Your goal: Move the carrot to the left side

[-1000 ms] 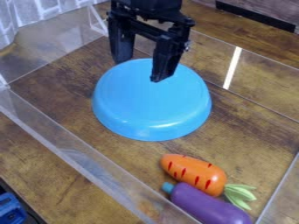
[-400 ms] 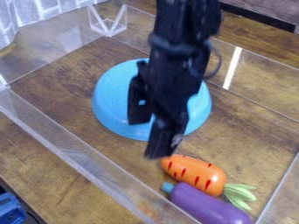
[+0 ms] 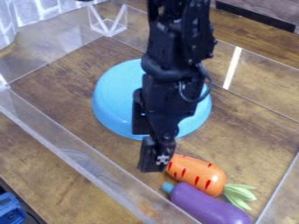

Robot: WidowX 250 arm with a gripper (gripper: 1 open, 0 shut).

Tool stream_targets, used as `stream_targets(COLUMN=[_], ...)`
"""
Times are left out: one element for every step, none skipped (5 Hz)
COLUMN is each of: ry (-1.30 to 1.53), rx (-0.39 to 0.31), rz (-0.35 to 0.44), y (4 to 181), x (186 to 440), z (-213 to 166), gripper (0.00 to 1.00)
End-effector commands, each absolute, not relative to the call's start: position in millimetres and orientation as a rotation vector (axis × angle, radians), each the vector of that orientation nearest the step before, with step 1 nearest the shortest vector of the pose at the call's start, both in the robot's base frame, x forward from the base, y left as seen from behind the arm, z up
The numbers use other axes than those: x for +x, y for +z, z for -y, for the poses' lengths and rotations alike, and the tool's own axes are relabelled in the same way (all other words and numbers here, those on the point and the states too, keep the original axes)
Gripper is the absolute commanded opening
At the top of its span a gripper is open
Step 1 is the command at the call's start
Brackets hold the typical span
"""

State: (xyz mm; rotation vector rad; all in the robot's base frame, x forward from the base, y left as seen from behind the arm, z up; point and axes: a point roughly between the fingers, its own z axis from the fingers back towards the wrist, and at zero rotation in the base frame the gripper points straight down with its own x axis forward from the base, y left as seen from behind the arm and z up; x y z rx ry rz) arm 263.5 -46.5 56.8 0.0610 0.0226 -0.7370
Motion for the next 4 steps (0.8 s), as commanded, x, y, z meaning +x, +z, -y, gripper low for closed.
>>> stream_targets(ry=[-0.788, -0.793, -0.805, -0.821], rx=[0.075, 0.097, 0.114, 0.121], rz=[0.032, 0.056, 0.079, 0.1], y=[43.5, 35.3, 28.8, 27.8], x=[275.3, 280.2, 286.5, 291.6], z=[42.1, 53.2, 64.6, 75.2], gripper=[1.0, 1.0, 1.0, 1.0])
